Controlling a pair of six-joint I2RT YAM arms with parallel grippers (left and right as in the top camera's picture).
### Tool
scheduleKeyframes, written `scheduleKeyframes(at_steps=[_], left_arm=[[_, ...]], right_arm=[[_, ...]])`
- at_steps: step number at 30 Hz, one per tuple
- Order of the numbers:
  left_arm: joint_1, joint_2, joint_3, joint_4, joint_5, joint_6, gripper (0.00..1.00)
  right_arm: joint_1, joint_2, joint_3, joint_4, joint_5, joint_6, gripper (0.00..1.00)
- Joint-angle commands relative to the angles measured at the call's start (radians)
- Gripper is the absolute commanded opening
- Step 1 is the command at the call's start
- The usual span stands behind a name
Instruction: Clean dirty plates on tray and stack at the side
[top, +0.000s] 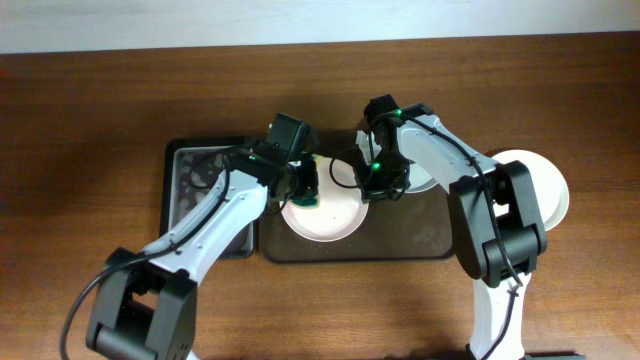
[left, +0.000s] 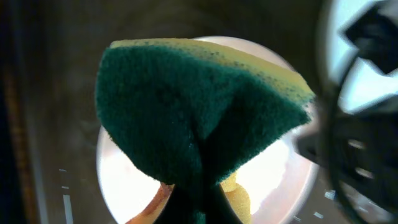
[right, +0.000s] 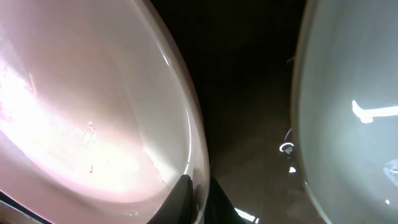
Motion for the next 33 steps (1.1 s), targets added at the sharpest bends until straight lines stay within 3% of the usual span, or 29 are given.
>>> scheduleKeyframes(at_steps=[1, 3, 6, 9, 14, 19, 21, 22, 23, 24, 27, 28, 30, 33], left_arm=[[0.001, -0.004, -0.014, -0.004, 0.093, -0.172, 0.00], [-0.018, 0.022, -0.061, 0.046, 0.117, -0.285, 0.00], [-0.075, 0.101, -0.090, 0.187, 0.206, -0.293, 0.00], [-0.112, 0.170, -0.090, 0.209, 0.185, -0.293, 0.00], [-0.107, 0.161, -0.090, 0.056, -0.264, -0.284, 0.00], [-0.093, 0.080, -0.081, 0.059, -0.402, -0.126, 0.00], [-0.078, 0.038, -0.052, 0.055, -0.365, 0.018, 0.00], [-0.068, -0.016, -0.031, 0.047, -0.275, 0.095, 0.00], [-0.060, -0.076, -0.026, 0.041, -0.212, 0.132, 0.00], [-0.047, -0.110, -0.026, 0.008, -0.211, 0.132, 0.00], [0.065, -0.146, -0.026, -0.147, -0.210, 0.154, 0.00], [0.138, -0.145, -0.026, -0.188, -0.190, 0.221, 0.00], [0.213, -0.143, -0.028, -0.207, -0.162, 0.290, 0.00], [0.311, -0.137, -0.083, -0.195, -0.153, 0.297, 0.00]], right_arm=[[0.002, 0.009, -0.005, -0.004, 0.019, -0.003, 0.09], [0.002, 0.009, -0.005, -0.004, 0.019, -0.003, 0.09], [0.002, 0.009, -0.005, -0.008, 0.019, -0.003, 0.09], [0.002, 0.009, -0.005, -0.008, 0.019, -0.003, 0.09], [0.002, 0.009, -0.005, -0.015, 0.019, -0.003, 0.09], [0.002, 0.009, -0.005, -0.016, 0.020, -0.003, 0.09], [0.002, 0.009, -0.005, -0.016, 0.020, -0.003, 0.09], [0.002, 0.009, -0.005, -0.015, 0.019, -0.003, 0.09], [0.002, 0.009, -0.005, -0.015, 0.019, -0.003, 0.25], [0.002, 0.009, -0.005, -0.015, 0.019, -0.003, 0.26], [0.002, 0.009, -0.005, -0.011, 0.019, -0.003, 0.25], [0.002, 0.009, -0.005, -0.008, 0.019, -0.003, 0.21], [0.002, 0.009, -0.005, -0.008, 0.019, -0.003, 0.10], [0.002, 0.009, -0.005, -0.013, 0.019, -0.003, 0.07]])
